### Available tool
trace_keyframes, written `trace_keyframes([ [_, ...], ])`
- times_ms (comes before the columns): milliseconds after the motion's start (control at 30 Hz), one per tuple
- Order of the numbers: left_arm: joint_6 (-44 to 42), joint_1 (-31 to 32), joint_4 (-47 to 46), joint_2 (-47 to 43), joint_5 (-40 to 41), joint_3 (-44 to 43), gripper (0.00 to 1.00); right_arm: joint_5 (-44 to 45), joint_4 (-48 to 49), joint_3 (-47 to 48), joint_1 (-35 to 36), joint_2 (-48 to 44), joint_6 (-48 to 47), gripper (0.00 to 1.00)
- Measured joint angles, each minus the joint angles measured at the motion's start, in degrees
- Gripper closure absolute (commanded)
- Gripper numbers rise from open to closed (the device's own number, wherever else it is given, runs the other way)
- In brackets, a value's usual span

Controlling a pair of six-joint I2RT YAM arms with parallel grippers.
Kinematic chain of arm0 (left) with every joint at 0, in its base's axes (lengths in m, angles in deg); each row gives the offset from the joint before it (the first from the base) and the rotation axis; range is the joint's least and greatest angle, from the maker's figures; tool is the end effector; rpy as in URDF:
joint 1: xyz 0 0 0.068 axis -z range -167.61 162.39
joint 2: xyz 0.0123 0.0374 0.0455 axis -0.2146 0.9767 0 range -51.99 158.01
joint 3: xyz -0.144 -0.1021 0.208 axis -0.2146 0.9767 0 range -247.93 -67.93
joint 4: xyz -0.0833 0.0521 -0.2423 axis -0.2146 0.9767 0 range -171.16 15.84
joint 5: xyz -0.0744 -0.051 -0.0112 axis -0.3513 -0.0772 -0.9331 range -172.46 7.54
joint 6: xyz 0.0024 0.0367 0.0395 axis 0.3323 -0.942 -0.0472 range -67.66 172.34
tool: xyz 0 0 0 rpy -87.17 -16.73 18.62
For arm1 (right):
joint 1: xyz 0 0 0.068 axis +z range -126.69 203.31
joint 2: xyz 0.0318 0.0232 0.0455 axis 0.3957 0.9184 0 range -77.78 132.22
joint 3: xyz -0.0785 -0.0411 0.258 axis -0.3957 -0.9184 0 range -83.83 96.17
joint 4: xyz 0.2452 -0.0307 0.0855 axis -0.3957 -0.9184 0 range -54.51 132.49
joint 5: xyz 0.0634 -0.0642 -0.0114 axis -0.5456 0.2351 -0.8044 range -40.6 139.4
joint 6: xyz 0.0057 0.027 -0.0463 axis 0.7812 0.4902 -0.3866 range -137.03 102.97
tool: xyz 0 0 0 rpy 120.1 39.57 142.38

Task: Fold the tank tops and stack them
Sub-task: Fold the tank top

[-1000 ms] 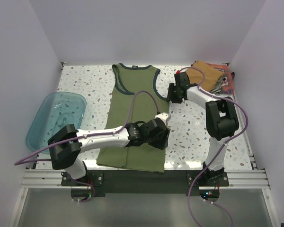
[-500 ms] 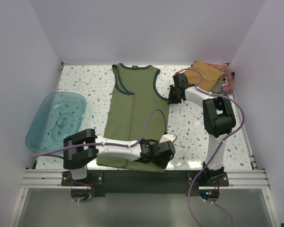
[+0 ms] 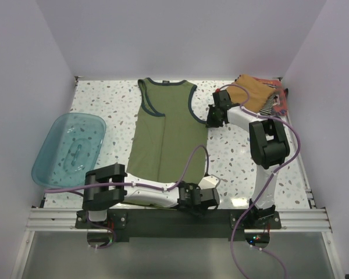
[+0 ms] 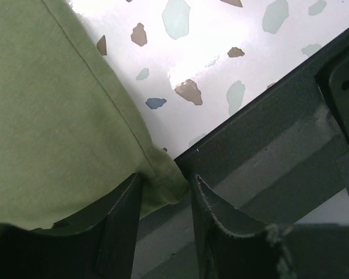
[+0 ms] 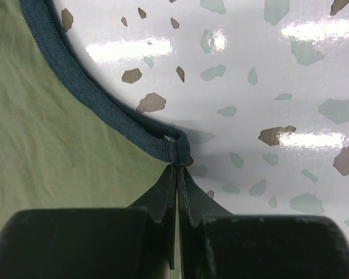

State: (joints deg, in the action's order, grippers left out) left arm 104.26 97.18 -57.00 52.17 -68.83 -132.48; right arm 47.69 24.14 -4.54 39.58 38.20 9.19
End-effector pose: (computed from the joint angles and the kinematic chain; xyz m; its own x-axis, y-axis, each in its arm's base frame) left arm 0.0410 -0.3574 0.1621 -0.8046 0.3998 -0.4390 0.5269 0.8216 -0.2176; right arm 0.4133 0.1218 0.1627 -0.8369 0.2158 -0.5031 0.0816 0.9579 0.2751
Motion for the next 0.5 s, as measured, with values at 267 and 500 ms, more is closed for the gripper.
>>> trace_keyframes([
  [267,0.1,0.0,1.2,1.9,1.8,-2.2,0.94,-0.4,0.4,0.0,-0.2,0.3,0.1,1.00],
  [500,-1.6,0.3,-0.4,2.1,1.7,-2.7,1.00,-0.2,0.0,0.0,-1.6,0.6,0.9,1.00],
])
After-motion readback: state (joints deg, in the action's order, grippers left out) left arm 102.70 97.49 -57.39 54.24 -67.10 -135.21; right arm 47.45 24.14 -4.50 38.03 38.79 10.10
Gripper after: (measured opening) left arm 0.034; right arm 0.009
